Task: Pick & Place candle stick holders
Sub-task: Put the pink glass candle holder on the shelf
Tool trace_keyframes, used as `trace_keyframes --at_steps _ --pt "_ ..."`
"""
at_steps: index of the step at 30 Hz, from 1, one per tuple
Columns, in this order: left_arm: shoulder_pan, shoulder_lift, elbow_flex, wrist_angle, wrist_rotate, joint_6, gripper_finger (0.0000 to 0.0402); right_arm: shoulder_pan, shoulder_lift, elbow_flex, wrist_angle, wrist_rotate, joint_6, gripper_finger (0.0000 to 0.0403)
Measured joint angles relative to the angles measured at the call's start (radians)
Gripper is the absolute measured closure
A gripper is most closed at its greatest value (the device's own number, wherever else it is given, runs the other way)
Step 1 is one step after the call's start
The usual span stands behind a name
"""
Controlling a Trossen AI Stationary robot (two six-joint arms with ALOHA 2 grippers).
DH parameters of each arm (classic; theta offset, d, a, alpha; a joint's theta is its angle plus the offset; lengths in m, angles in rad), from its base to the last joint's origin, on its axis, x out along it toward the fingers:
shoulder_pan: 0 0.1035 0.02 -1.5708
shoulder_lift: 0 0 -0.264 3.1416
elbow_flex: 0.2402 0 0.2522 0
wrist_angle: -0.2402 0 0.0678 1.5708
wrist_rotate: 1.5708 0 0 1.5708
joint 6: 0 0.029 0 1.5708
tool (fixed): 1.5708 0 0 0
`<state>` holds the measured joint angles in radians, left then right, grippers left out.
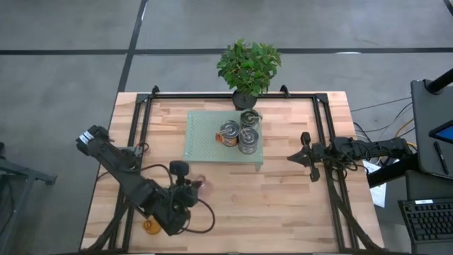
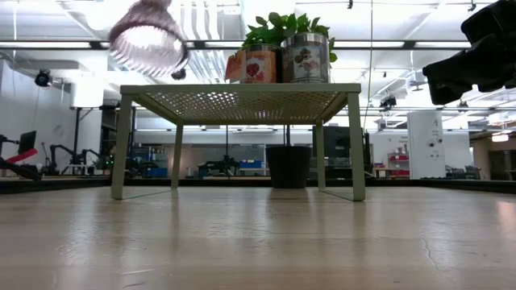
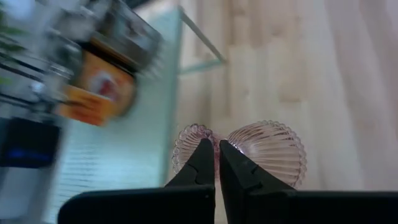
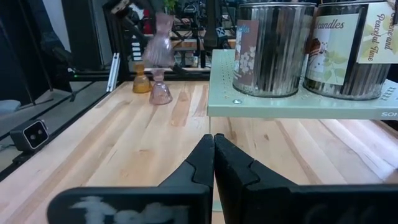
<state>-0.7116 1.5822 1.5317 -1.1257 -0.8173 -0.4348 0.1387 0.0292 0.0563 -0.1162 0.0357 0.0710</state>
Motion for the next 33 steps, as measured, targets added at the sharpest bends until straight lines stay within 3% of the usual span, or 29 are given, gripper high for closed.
trace_keyframes --at_steps 7,21,33 --pt "0.038 0.000 0.067 -0.087 -0.115 0.106 0.0401 0.000 0.000 0.000 0.000 0.000 0.000 0.0394" --pt "0.224 -0.002 0.070 -0.190 -0.230 0.182 0.0401 0.000 0.000 0.000 0.000 0.000 0.000 0.0394" --pt "0.409 -0.070 0.068 -0.202 -0.237 0.226 0.0401 0.000 0.001 0.000 0.000 0.000 0.003 0.0394"
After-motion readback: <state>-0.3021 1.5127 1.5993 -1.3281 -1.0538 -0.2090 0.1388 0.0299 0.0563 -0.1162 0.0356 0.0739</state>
